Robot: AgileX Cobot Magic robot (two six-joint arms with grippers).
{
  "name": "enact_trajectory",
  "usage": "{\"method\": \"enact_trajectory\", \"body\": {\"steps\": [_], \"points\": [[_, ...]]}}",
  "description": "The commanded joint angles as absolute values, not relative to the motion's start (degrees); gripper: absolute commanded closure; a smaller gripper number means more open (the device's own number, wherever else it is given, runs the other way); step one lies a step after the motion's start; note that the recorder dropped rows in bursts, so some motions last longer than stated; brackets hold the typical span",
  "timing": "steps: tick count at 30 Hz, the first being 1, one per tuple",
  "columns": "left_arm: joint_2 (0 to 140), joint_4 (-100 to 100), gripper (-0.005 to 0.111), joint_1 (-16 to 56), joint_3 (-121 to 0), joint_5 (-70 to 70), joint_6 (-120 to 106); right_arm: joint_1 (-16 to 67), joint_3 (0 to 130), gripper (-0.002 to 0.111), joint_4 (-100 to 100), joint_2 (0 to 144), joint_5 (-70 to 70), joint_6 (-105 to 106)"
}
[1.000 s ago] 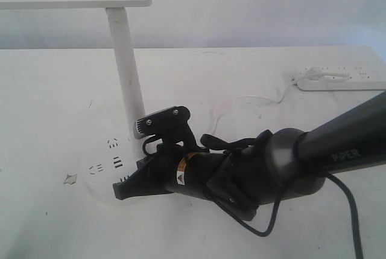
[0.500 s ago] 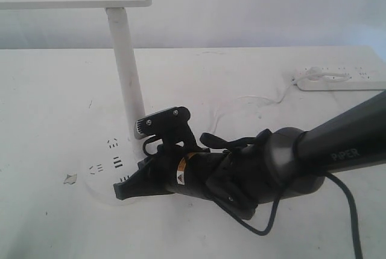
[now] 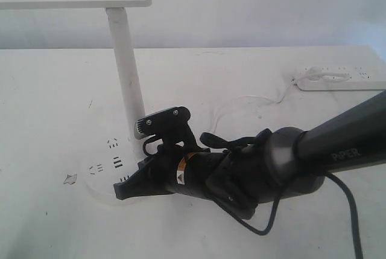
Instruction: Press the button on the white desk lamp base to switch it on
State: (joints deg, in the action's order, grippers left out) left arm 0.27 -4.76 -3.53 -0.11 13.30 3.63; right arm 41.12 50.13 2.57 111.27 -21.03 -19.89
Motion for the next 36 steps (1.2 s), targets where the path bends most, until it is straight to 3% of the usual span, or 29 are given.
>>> {"method": "enact_trajectory", "body": {"steps": [1, 25, 36], "points": [[0.0, -4.6, 0.107, -3.3, 0.0, 13.3, 3.6, 41.1, 50.2, 0.108, 2.4, 111.5, -19.2, -19.1], [0.0, -4.6, 0.107, -3.3, 0.0, 13.3, 3.6, 41.1, 50.2, 0.108, 2.4, 111.5, -7.7, -19.1], [0.0, -4.6, 0.107, -3.3, 0.0, 13.3, 3.6, 41.1, 50.2, 0.108, 2.4, 111.5, -12.8, -18.0]]}}
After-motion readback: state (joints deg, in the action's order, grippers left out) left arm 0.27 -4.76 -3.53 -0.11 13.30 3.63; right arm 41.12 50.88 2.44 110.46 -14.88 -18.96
